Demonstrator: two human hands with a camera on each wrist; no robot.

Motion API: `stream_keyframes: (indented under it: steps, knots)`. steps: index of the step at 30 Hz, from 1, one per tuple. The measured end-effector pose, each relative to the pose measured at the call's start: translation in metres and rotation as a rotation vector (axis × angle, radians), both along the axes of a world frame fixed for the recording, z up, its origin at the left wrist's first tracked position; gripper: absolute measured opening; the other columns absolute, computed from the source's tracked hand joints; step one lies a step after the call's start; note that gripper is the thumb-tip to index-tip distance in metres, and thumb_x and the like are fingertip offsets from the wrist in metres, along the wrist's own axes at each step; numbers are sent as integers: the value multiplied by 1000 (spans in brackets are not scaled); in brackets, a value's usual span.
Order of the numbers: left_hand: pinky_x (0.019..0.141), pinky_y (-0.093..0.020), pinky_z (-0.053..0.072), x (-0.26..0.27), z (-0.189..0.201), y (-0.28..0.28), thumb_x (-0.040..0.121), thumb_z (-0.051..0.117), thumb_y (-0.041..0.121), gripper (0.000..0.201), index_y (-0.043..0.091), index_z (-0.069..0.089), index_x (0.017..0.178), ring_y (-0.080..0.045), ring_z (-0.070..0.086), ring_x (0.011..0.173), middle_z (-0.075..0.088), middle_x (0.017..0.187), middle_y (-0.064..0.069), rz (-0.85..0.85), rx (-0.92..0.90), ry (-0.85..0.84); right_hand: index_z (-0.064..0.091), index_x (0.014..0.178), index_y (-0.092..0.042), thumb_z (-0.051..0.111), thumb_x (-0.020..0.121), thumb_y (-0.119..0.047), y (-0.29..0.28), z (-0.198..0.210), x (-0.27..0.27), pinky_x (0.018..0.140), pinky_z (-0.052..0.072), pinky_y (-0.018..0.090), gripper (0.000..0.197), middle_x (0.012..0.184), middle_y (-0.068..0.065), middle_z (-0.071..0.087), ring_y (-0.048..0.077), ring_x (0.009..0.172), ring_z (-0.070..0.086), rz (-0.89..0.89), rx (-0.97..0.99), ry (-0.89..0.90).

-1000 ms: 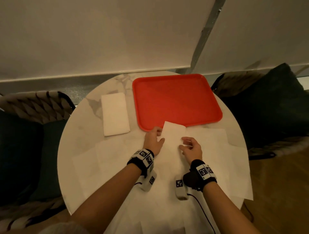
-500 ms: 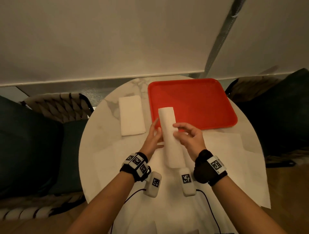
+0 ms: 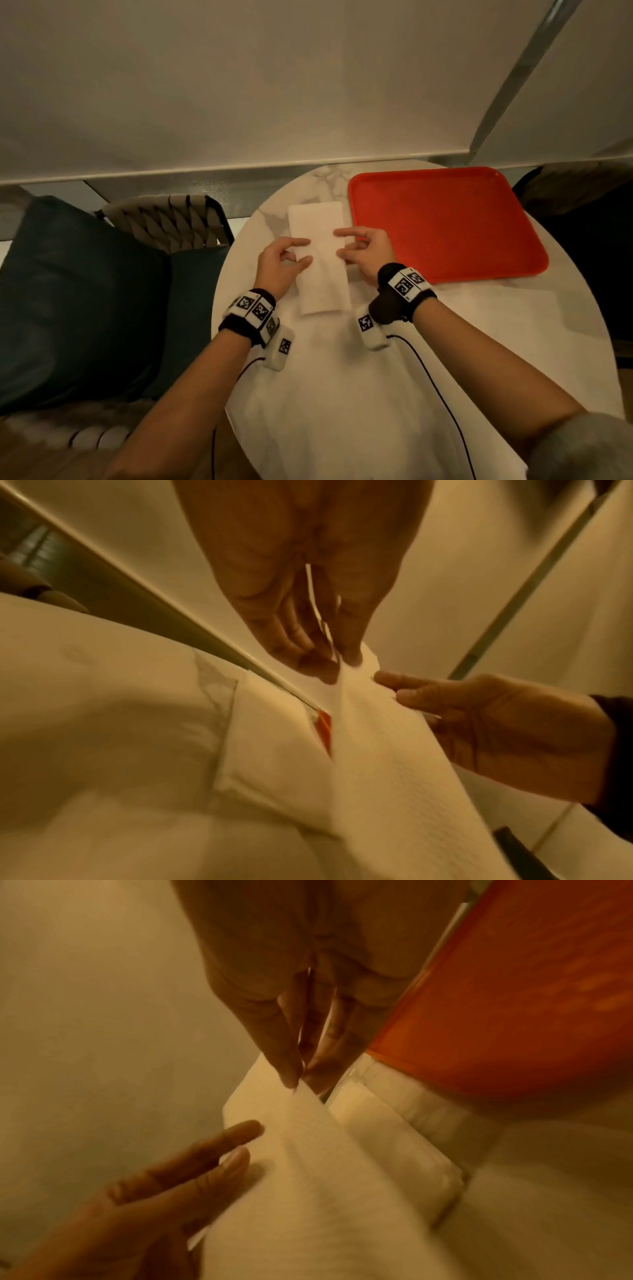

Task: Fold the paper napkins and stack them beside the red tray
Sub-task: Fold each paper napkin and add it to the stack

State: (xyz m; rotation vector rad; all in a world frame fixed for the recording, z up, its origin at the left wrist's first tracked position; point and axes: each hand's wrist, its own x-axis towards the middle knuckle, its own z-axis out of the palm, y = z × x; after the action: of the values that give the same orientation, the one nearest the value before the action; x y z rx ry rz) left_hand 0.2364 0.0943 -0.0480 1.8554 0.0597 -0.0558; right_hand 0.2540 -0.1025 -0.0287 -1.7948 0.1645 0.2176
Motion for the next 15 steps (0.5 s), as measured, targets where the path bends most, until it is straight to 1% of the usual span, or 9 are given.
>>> stream_keyframes:
  steps: [1,2,3,5,6,8,10,12,15]
  knots:
    - [72,-21,51,8,-2,5,75,78,4,38,16,69,109,-9,59,71,67,108,-2,-7,-18,46,72,105,-15,73,73,6,5,-2,9,63,53,26,38,69,9,62,14,60,59,-3,-38,-12]
    - [72,-23,54,16,-3,8,73,79,2,45,17,67,114,-12,63,73,67,107,-5,-12,-19,88,72,106,-16,74,72,5,9,-4,18,65,53,23,40,79,6,64,14,66,59,4,-98,-31]
    - [72,-27,56,24,-6,10,73,80,3,49,18,65,117,-15,65,75,68,103,-6,-12,3,117,72,108,-17,74,72,3,12,-6,26,66,52,17,41,90,2,65,13,70,59,23,-168,-49]
    - [74,-33,56,36,-10,10,72,81,5,53,18,64,121,-18,59,72,64,92,-2,-5,89,138,70,113,-14,73,74,2,16,-13,42,62,45,3,42,112,-3,62,12,74,58,77,-298,-83]
    - [76,-34,55,42,-13,8,72,81,7,54,17,63,122,-17,55,73,60,93,0,-3,140,131,69,114,-13,71,76,2,18,-18,49,61,42,1,42,118,-3,60,12,75,57,101,-347,-95]
    - [81,-33,51,51,-17,5,72,82,9,54,15,62,123,-19,53,79,57,108,-1,-25,244,97,68,116,-11,67,78,4,20,-28,61,62,39,3,41,123,0,58,13,73,55,136,-426,-116]
    - [87,-30,47,58,-21,0,73,81,9,55,10,61,125,-25,57,94,56,122,-8,-63,331,54,68,116,-8,63,78,5,21,-37,69,65,37,8,41,124,5,58,14,71,54,174,-496,-140]
    - [92,-30,45,65,-26,-3,75,80,9,57,6,59,127,-30,57,105,53,128,-12,-96,384,64,67,117,-6,62,79,5,22,-45,75,68,37,10,41,124,7,58,16,72,53,198,-539,-140]
    - [98,-32,43,71,-36,-5,79,77,13,59,5,54,133,-33,55,110,45,134,-13,-159,488,114,64,121,-5,60,80,4,23,-56,81,75,37,13,42,124,7,56,18,80,55,232,-602,-109]
